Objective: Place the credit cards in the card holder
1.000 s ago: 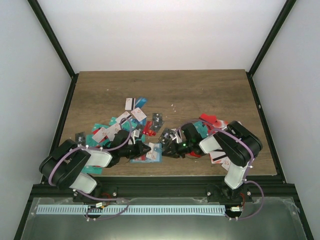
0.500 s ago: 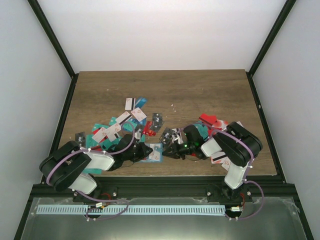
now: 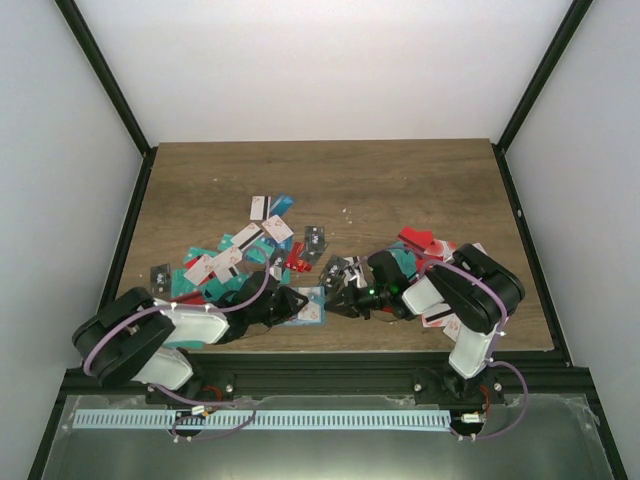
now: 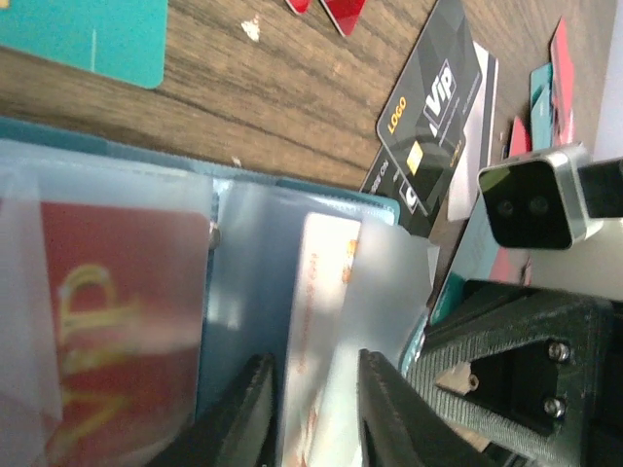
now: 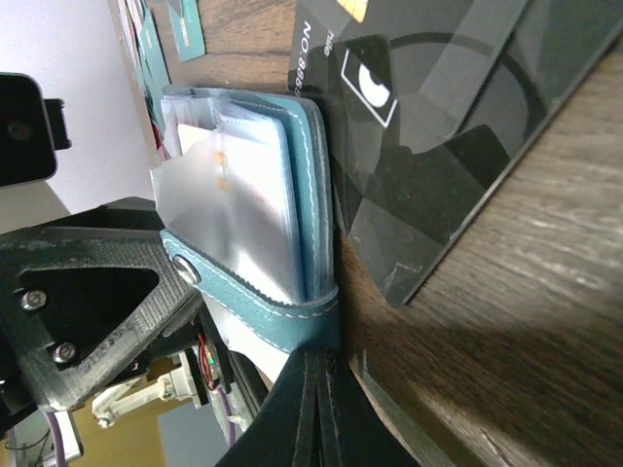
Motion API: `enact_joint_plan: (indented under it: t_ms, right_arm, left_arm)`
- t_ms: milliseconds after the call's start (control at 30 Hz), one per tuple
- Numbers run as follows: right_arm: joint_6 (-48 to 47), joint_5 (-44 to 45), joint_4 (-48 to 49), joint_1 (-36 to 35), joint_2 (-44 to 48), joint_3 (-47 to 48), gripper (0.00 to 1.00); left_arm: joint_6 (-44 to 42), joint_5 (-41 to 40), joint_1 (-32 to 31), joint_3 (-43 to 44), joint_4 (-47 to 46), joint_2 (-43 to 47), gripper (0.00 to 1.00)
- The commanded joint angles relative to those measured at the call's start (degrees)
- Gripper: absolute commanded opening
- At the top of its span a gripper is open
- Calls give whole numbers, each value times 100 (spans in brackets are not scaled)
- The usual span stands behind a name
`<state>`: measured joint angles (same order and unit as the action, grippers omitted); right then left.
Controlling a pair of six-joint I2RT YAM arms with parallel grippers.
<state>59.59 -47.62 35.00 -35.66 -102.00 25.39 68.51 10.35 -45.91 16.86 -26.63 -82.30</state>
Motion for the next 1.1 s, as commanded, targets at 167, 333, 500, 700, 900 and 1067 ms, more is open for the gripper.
enact_joint_plan:
  t_ms: [167,333,500,700,900,1067]
  right_arm:
    - [-483,257,-1120,-100,180,59,1]
    - [-606,209,-1182,-95,270,135,2]
    - [-1281,380,-1988,-104,644,430,4]
    - [-1754,528,-2586,-105,1307,435,9]
    - [-2000,373,-2958,-108,1445,603,15]
    - [-1763,-132,-2270,-139,1438,298,17]
  left_arm:
    - [-443,-136,-111,121,2047,1140,43]
    - [-757,-52,-111,211,2587,1650,51]
    - [-1301,12,-106,612,3332,1743,54]
    - [-2112,78,-97,971,3880,1564,40]
    - [-2483,60,-55,1140,4115,1162,20]
    - [-2590,150,-15,1168,3919,869,15]
